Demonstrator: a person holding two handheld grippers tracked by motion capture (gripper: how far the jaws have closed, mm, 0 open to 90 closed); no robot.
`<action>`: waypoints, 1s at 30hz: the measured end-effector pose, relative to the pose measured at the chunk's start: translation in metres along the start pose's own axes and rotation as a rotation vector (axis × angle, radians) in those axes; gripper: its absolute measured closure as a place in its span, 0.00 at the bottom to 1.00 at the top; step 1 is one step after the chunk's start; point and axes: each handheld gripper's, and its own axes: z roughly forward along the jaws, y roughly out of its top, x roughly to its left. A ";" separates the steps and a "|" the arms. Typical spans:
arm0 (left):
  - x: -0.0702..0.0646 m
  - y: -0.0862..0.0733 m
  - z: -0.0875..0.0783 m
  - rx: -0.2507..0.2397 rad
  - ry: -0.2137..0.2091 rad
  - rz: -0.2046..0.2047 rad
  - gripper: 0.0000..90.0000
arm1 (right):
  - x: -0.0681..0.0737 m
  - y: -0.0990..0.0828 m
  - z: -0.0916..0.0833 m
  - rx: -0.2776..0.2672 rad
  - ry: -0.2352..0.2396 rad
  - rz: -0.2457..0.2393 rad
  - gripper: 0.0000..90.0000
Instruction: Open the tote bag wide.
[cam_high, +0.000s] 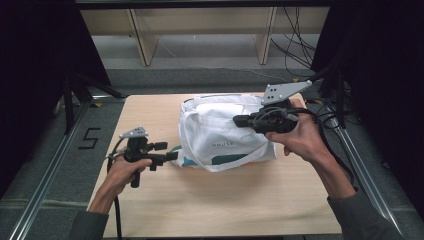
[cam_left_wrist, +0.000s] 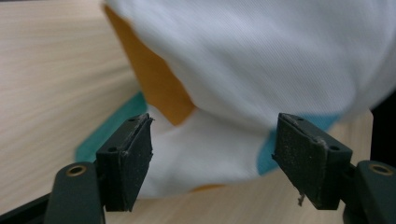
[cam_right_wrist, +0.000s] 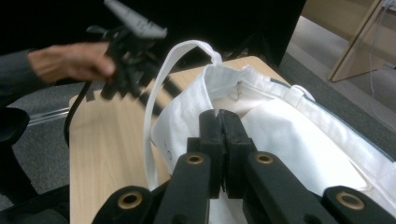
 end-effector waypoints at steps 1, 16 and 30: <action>-0.005 -0.003 0.004 0.007 0.002 0.014 0.30 | 0.001 0.001 0.001 -0.005 -0.002 0.022 1.00; -0.034 -0.010 0.021 0.027 -0.018 0.149 0.35 | -0.014 0.009 0.000 -0.019 -0.034 0.020 1.00; -0.046 0.022 0.023 -0.018 0.073 0.129 0.98 | -0.022 0.029 -0.020 -0.045 -0.059 0.023 1.00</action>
